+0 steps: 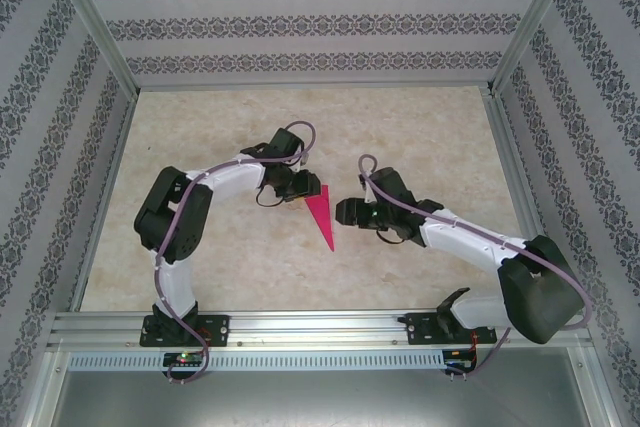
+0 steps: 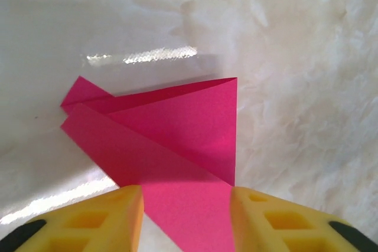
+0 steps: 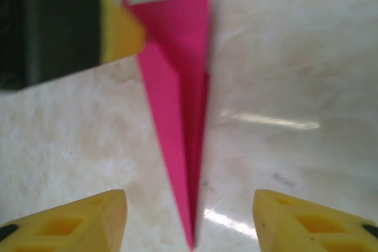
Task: Fold a paper plane with a square sheet of paper (pick it up from the middle)
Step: Fold the wing for the fifth time at the center of the table, then turn over a paper plane at the center of the table.
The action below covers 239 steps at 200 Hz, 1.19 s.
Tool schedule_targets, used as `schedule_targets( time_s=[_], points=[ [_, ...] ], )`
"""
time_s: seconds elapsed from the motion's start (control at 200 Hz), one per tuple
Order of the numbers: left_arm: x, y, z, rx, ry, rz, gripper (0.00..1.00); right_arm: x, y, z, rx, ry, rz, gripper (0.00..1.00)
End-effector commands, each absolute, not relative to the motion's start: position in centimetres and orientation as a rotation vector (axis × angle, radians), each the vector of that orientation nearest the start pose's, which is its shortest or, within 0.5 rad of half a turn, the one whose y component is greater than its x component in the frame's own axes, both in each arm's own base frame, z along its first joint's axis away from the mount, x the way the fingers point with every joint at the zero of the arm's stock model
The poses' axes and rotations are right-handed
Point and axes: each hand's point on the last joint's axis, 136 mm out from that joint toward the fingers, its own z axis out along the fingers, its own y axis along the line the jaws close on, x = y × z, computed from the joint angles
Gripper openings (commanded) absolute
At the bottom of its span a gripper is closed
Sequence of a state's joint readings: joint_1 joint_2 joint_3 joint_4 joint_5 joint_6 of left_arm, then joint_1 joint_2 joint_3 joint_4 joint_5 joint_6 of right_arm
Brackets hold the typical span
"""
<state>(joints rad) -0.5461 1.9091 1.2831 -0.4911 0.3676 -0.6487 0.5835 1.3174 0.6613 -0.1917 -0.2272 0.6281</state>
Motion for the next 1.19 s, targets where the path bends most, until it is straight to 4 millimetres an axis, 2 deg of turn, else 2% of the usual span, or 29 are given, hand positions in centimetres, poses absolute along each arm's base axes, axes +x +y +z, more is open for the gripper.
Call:
schedule_targets(
  time_s=[0.0, 0.18, 0.365, 0.525, 0.649, 0.719, 0.934, 1.064, 1.189],
  points=[
    [33.3, -26.9, 6.8, -0.052, 2.926, -0.578, 0.53, 29.0, 19.6, 8.6, 0.111, 2.522, 0.697, 0.64],
    [32.5, -26.8, 7.1, 0.005, 2.939, -0.289, 0.64, 30.1, 17.3, 7.9, 0.221, 2.497, 0.608, 0.74],
    [32.5, -28.2, 6.9, 0.111, 2.935, -0.075, 0.69, 29.9, 15.4, 6.6, 0.301, 2.512, 0.554, 0.78],
    [32.5, -29.8, 5.7, 0.199, 2.959, 0.019, 0.70, 29.5, 14.4, 6.1, 0.341, 2.512, 0.537, 0.78],
    [32.5, -30.1, 4.9, 0.221, 2.975, 0.063, 0.70, 29.2, 14.0, 5.9, 0.358, 2.516, 0.530, 0.78],
    [32.4, -30.0, 4.9, 0.216, 2.979, 0.076, 0.66, 29.1, 13.8, 5.8, 0.362, 2.516, 0.527, 0.78],
    [32.2, -29.3, 7.2, 0.154, 2.914, 0.041, 0.55, 28.9, 13.9, 5.7, 0.366, 2.526, 0.532, 0.78],
    [31.7, -28.9, 6.9, 0.127, 2.918, 0.031, 0.46, 29.1, 13.9, 5.8, 0.366, 2.530, 0.529, 0.78],
    [31.4, -29.0, 6.3, 0.110, 2.930, 0.008, 0.29, 29.1, 14.0, 5.8, 0.367, 2.532, 0.531, 0.78]
  ],
)
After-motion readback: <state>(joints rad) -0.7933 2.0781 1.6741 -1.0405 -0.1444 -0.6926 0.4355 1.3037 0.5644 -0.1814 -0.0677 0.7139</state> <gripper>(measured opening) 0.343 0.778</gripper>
